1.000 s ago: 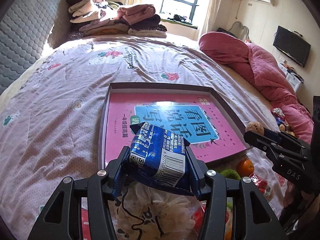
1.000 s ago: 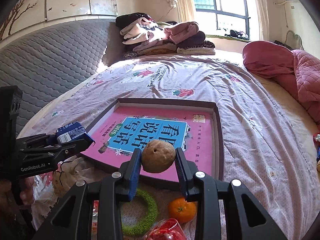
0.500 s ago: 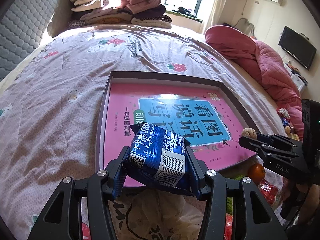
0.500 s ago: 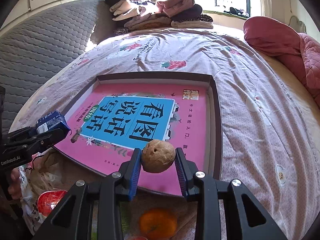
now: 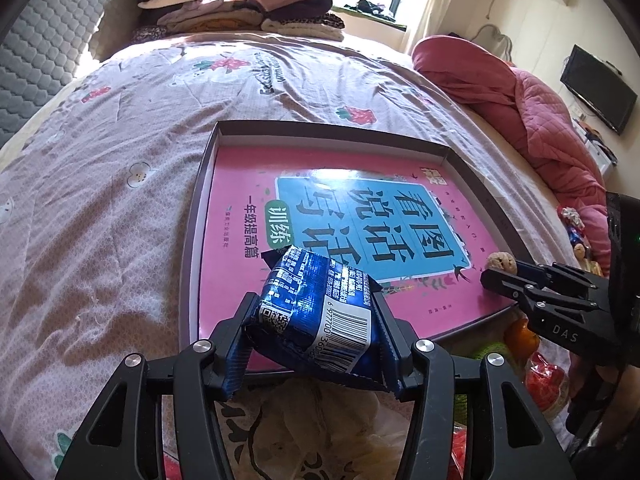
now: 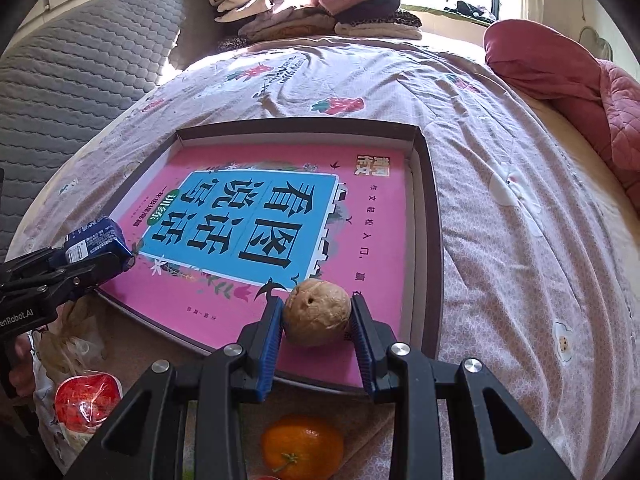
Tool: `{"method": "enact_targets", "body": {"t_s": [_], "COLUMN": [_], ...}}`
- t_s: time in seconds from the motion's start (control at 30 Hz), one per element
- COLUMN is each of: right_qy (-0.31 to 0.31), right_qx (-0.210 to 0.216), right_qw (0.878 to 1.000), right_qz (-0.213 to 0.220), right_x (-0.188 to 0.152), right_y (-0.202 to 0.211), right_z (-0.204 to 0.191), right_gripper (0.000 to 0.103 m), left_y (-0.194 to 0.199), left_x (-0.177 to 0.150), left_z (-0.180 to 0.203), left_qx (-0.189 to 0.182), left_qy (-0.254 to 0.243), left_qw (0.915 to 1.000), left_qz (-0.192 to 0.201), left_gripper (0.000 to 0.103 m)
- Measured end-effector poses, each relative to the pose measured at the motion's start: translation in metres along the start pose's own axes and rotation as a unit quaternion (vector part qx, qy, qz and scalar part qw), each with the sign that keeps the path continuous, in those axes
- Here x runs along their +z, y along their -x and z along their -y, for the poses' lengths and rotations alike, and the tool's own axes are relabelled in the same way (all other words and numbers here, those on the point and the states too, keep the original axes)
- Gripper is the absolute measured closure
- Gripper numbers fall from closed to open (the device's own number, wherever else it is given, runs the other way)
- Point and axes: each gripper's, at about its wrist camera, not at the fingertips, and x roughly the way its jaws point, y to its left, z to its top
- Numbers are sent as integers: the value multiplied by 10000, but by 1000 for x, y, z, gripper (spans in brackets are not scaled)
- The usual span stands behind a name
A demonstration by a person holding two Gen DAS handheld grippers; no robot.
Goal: Organize objects
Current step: 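Lift and carry packet with left tool while right tool carries potato to tray, then open left tool to drop packet in tray while right tool releases potato there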
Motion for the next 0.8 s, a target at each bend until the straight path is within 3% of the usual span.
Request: {"method": "enact_targets", "body": {"t_s": [0.47,0.8], "right_qy": [-53,-122], "right_qx": [-54,-88], "right_qw": [9999,9997], "right_qz": [-72,175], "right_x": [1,4], "right_y": [2,16], "right_z": [2,4], "right_gripper": [68,63], "left_y": [-4,1], "left_x": [0,2], "left_z": [-3,-5], "left_qx": [66,-4], "left_qy": [26,91], "left_qw": [9999,10000], "left_qz": [-119,-15], "left_gripper": [40,34]}}
